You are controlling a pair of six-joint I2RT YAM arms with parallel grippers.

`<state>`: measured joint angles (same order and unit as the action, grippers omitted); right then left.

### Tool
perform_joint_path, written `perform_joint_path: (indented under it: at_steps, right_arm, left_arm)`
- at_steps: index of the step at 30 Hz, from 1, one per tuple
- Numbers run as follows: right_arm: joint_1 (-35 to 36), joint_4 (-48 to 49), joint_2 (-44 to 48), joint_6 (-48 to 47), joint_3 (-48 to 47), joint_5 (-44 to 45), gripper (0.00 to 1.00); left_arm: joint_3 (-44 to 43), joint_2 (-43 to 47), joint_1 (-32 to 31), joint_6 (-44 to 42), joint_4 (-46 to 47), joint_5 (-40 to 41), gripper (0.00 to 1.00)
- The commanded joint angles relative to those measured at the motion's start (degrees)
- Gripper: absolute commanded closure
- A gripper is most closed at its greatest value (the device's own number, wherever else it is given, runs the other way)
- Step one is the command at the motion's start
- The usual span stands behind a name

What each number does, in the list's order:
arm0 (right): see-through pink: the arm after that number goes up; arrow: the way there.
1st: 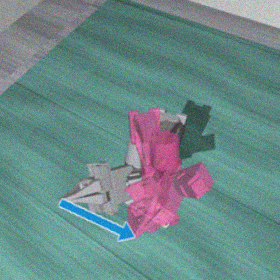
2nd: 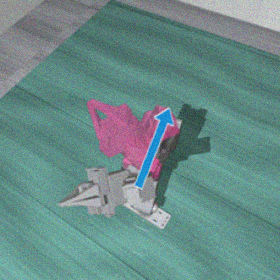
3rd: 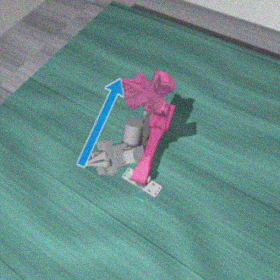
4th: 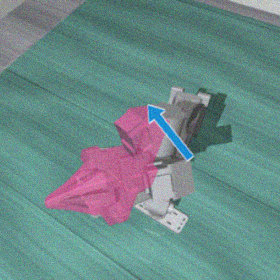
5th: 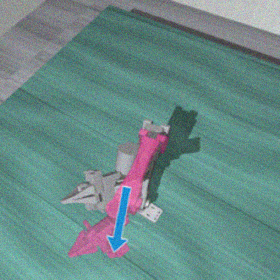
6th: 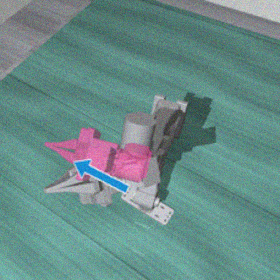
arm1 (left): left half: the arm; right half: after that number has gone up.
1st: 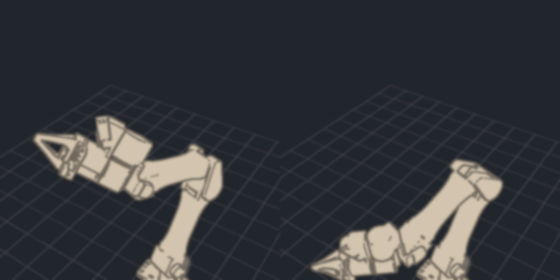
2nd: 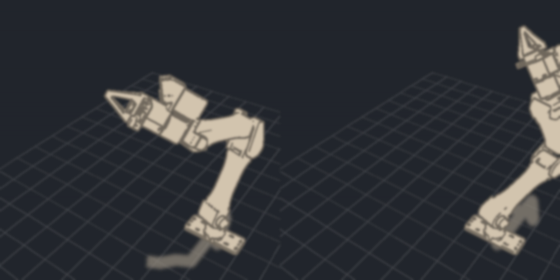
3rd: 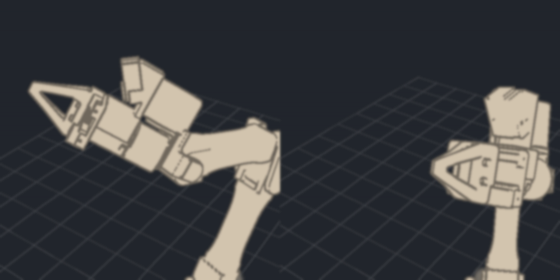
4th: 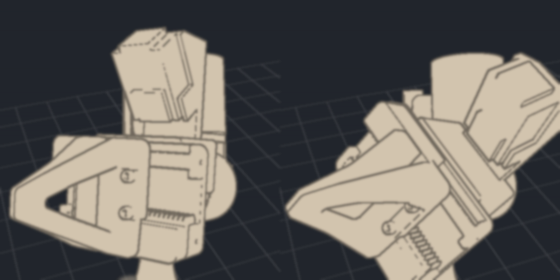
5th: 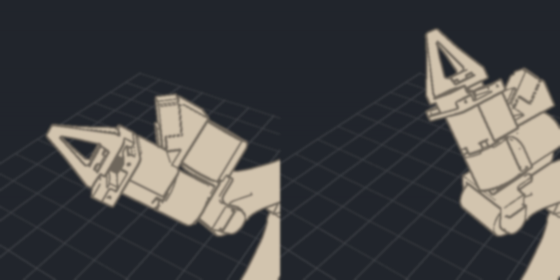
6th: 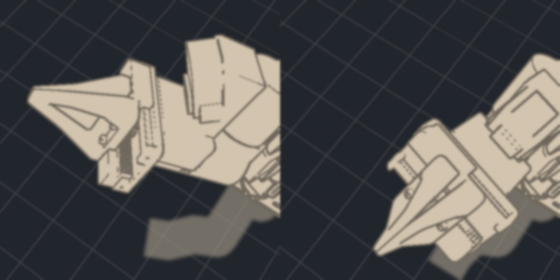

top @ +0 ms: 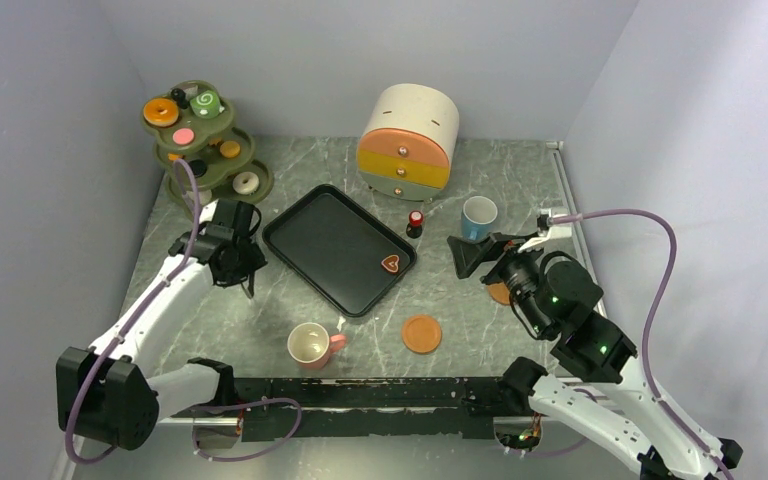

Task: Serve the afternoon tea
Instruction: Adjust the clamp at the center of the board, then adjust the dessert on the tray.

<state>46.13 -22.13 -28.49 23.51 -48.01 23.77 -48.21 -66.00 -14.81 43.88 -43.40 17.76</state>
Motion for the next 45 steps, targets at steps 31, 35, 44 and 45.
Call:
perform_joint_path:
  at_steps: [31, 35, 44, 45]
  right_arm:
    - [-0.3, 1.4, -0.5, -0.7, -1.6, -0.3, 0.05]
    - [-0.3, 1.3, -0.2, -0.9, -1.6, -0.2, 0.05]
    - [-0.3, 1.4, 0.0, -1.8, -2.3, 0.4, 0.05]
    - [-0.3, 1.6, -0.1, -1.9, -2.4, 0.4, 0.05]
  left_arm:
    - [-8.7, -9.7, 6.7, -16.7, 12.5, 10.1, 0.57]
    - [-8.4, -12.4, 7.3, -17.0, 14.4, 11.8, 0.58]
    - [-8.9, -17.6, 8.6, -21.0, 19.4, 15.3, 0.57]
    - [-9.1, -18.0, 8.8, -21.4, 19.9, 15.1, 0.57]
